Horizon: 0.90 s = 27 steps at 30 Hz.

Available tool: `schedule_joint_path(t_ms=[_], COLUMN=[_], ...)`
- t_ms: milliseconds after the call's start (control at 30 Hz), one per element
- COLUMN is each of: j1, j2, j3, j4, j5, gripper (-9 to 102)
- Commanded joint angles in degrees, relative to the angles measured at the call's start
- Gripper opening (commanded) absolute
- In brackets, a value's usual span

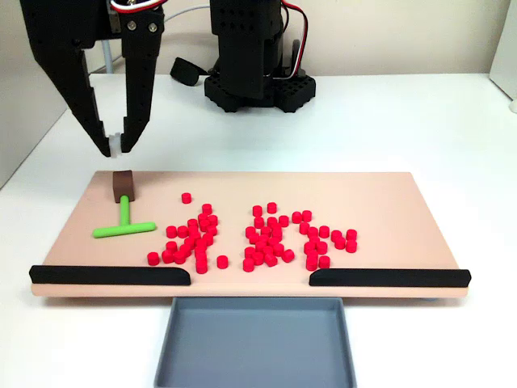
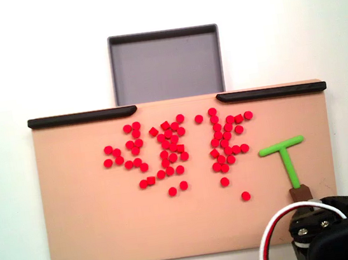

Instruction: Grasp a green tool by the dark brown handle.

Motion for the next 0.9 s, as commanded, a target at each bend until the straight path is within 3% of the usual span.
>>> schedule_joint_path(t_ms=[0,267,500,867], j1=[0.6,0.9,1.3,2.4], j2=[-0.1,0.3,0.1,0.3], j3=[-1.1,-1.2,-1.3,-0.4], j4=[-0.3,-0.4,-4.0,-4.2], j5=[-1.6,-1.8,-0.1,0.0], gripper=[0,3,17,18])
